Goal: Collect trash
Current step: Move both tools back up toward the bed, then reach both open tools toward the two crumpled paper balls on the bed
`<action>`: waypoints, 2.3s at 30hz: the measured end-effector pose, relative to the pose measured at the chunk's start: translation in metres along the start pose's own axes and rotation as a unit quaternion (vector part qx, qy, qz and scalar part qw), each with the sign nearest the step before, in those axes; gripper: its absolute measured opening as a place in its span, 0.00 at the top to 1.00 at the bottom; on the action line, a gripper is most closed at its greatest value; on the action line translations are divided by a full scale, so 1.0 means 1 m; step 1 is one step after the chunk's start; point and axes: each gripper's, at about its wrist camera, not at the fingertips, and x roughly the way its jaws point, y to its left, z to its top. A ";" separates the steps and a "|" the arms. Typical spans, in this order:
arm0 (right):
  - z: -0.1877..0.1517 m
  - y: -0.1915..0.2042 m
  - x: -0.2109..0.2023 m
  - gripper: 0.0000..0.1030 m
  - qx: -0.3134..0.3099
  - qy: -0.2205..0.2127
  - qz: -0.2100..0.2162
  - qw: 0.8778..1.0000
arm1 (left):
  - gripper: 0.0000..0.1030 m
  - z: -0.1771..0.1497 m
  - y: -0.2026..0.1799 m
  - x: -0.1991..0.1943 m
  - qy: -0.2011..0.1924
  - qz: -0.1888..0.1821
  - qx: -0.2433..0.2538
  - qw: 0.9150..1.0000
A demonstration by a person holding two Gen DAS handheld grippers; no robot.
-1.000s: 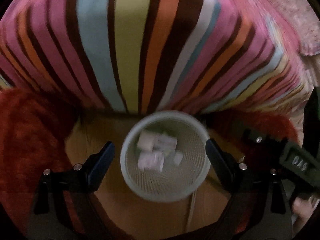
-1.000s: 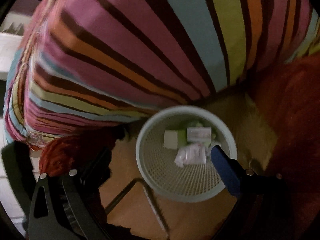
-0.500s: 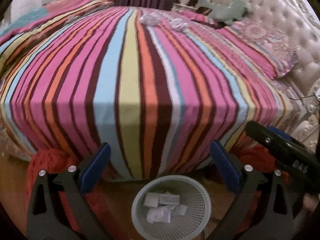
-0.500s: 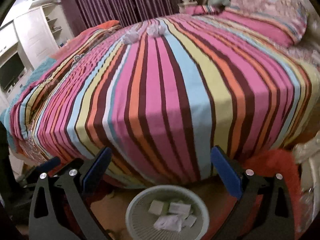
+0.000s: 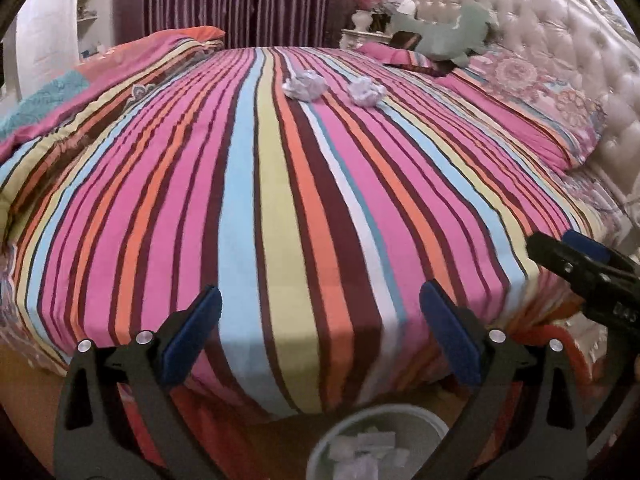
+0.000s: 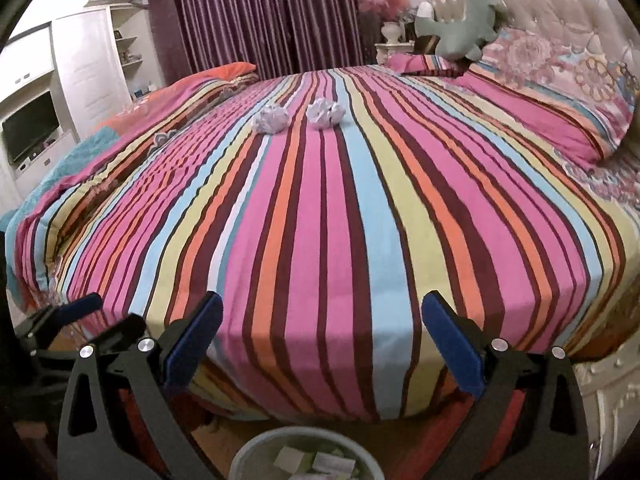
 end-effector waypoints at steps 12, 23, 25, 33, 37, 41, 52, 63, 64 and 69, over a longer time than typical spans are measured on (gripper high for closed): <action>0.048 -0.007 0.031 0.08 -0.001 -0.028 0.006 1.000 | 0.07 0.068 0.013 0.047 -0.007 -0.009 -0.024 1.000; 0.091 -0.009 0.073 0.08 -0.030 -0.024 0.005 0.999 | 0.07 0.112 0.019 0.100 0.001 -0.006 -0.035 0.999; 0.098 -0.012 0.081 0.08 -0.025 -0.014 0.010 1.000 | 0.07 0.123 0.021 0.112 0.004 -0.006 -0.037 0.999; 0.123 -0.022 0.107 0.08 -0.033 -0.014 -0.010 0.999 | 0.07 0.159 0.023 0.151 0.011 -0.011 -0.036 0.999; 0.134 -0.027 0.120 0.07 -0.035 -0.009 -0.019 0.999 | 0.07 0.177 0.020 0.172 0.014 -0.013 -0.030 0.999; 0.146 -0.035 0.134 0.08 -0.026 -0.006 -0.017 1.000 | 0.07 0.192 0.019 0.189 0.012 -0.015 -0.023 1.000; 0.162 -0.050 0.177 0.08 0.002 0.043 -0.006 0.999 | 0.07 0.214 0.021 0.225 0.020 -0.036 -0.016 0.999; 0.179 -0.046 0.222 0.08 -0.022 0.052 0.010 0.998 | 0.07 0.241 0.024 0.261 0.022 -0.029 -0.001 0.999; 0.182 -0.044 0.226 0.08 -0.026 0.051 0.012 0.998 | 0.07 0.247 0.024 0.265 0.022 -0.030 0.003 0.999; 0.209 -0.036 0.252 0.08 -0.048 0.046 0.031 0.997 | 0.07 0.272 0.020 0.285 0.019 -0.019 0.043 0.999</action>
